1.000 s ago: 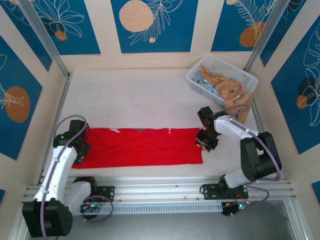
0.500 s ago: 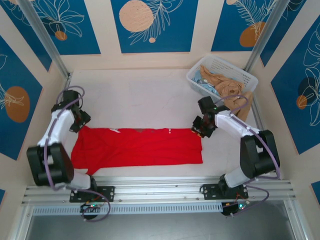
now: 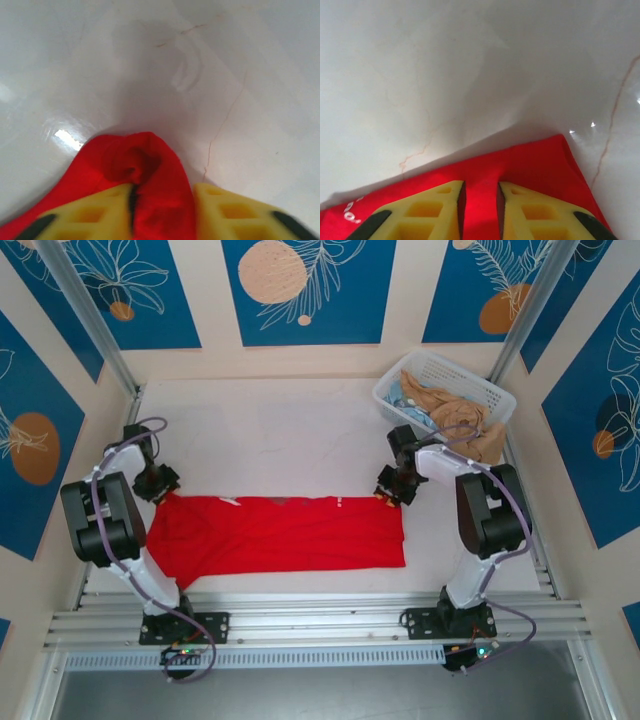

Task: Fold and stack the t-shirts

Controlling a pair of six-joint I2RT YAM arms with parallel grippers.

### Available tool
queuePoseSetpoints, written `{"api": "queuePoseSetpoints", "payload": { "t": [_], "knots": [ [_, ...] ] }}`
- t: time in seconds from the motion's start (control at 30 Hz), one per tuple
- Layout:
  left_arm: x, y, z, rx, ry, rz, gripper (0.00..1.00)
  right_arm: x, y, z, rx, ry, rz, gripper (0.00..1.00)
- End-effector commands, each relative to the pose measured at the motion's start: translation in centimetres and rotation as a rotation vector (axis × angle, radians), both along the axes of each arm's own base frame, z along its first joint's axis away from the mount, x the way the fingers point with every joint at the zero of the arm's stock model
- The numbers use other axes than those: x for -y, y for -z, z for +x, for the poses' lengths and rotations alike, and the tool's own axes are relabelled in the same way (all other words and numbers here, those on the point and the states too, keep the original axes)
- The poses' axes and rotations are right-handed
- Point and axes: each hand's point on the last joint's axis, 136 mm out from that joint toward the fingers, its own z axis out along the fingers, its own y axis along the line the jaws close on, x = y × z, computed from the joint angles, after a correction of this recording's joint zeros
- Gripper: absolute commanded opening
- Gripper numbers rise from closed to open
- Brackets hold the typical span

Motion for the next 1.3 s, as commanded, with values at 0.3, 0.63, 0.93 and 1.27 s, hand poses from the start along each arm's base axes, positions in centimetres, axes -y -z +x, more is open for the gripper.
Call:
{"api": "queuePoseSetpoints", "payload": {
  "t": [0.3, 0.63, 0.93, 1.27],
  "knots": [
    [-4.7, 0.1, 0.1, -0.067, -0.055, 0.057, 0.00, 2.2, 1.8, -0.9, -0.163, 0.056, -0.140, 0.09],
    [-2.4, -0.3, 4.6, 0.046, -0.017, -0.102, 0.00, 2.4, 1.9, 2.9, -0.129, 0.020, -0.178, 0.05],
    [-3.6, -2.7, 9.6, 0.122, -0.001, -0.067, 0.25, 2.6, -0.1, 11.0, -0.005, -0.042, -0.207, 0.11],
    [3.9, -7.1, 4.7, 0.174, 0.133, -0.106, 0.47, -1.8, -6.1, 10.6, 0.159, -0.138, -0.110, 0.34]
  ]
}}
